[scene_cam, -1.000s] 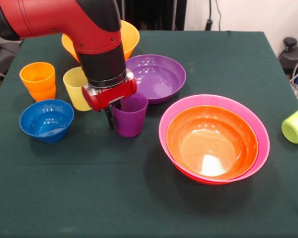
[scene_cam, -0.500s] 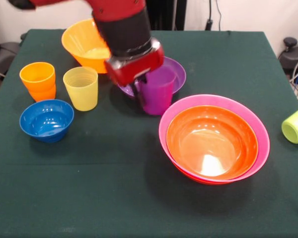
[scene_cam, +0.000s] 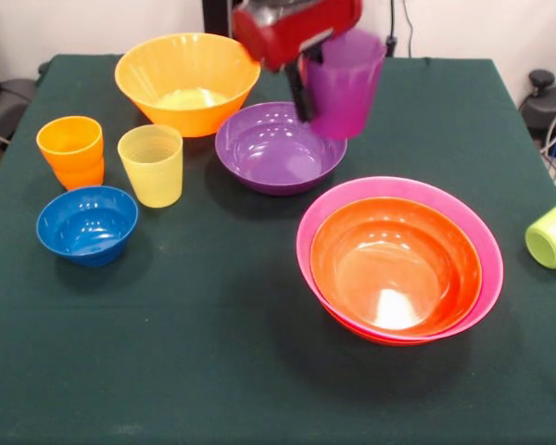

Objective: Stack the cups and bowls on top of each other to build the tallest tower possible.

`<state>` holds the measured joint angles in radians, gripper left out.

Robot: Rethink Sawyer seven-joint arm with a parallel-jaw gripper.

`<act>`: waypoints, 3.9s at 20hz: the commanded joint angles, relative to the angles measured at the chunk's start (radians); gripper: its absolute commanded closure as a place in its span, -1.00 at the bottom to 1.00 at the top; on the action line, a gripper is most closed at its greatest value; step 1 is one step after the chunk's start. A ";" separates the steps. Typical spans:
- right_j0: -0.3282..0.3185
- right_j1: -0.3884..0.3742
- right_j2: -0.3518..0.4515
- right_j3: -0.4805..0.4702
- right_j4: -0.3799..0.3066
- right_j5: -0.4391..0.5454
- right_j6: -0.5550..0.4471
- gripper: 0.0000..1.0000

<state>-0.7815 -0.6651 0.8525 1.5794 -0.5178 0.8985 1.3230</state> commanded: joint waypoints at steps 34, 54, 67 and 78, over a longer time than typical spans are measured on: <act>0.194 0.091 -0.209 -0.031 0.018 -0.171 0.053 1.00; 0.176 0.304 -0.197 -0.135 -0.086 -0.265 -0.062 1.00; 0.196 0.327 -0.219 -0.181 -0.086 -0.248 -0.044 1.00; 0.243 0.289 -0.224 -0.231 -0.035 -0.172 0.011 1.00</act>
<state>-0.5878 -0.3684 0.6940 1.4175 -0.5215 0.6545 1.3407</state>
